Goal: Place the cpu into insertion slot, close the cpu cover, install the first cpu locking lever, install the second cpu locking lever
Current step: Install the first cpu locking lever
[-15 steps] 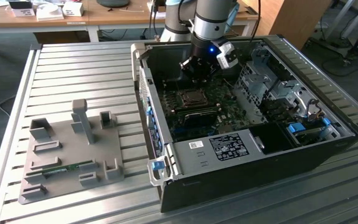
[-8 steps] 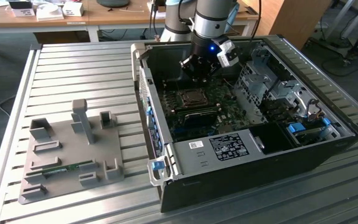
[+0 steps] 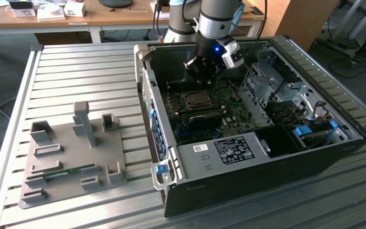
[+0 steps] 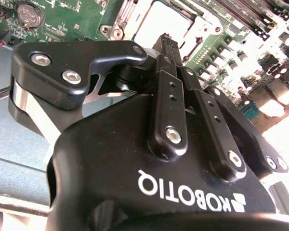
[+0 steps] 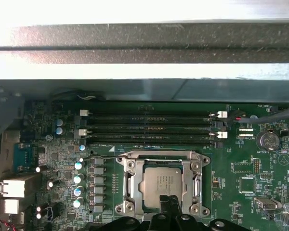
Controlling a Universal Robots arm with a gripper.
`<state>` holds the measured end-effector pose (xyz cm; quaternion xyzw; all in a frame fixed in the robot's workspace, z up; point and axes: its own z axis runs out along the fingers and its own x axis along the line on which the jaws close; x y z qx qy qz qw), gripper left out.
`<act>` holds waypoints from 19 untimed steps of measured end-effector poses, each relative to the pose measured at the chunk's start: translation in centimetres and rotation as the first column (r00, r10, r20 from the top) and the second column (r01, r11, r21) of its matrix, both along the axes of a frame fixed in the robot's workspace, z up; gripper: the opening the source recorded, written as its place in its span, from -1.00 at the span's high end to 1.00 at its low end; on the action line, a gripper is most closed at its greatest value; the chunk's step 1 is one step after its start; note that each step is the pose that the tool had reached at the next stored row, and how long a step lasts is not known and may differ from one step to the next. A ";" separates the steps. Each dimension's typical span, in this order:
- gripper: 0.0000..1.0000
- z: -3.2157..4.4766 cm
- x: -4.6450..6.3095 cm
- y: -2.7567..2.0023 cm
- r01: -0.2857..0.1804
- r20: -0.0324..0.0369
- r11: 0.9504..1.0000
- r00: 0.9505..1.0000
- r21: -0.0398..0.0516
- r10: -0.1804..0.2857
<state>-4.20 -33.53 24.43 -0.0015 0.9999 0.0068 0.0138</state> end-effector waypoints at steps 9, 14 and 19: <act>0.79 0.00 -0.9 0.00 0.000 0.000 1.000 1.000 0.000 0.000; 0.79 0.00 -1.0 0.00 0.000 0.000 1.000 1.000 0.000 0.000; 0.79 0.00 -1.2 0.00 0.000 0.000 1.000 1.000 0.000 0.000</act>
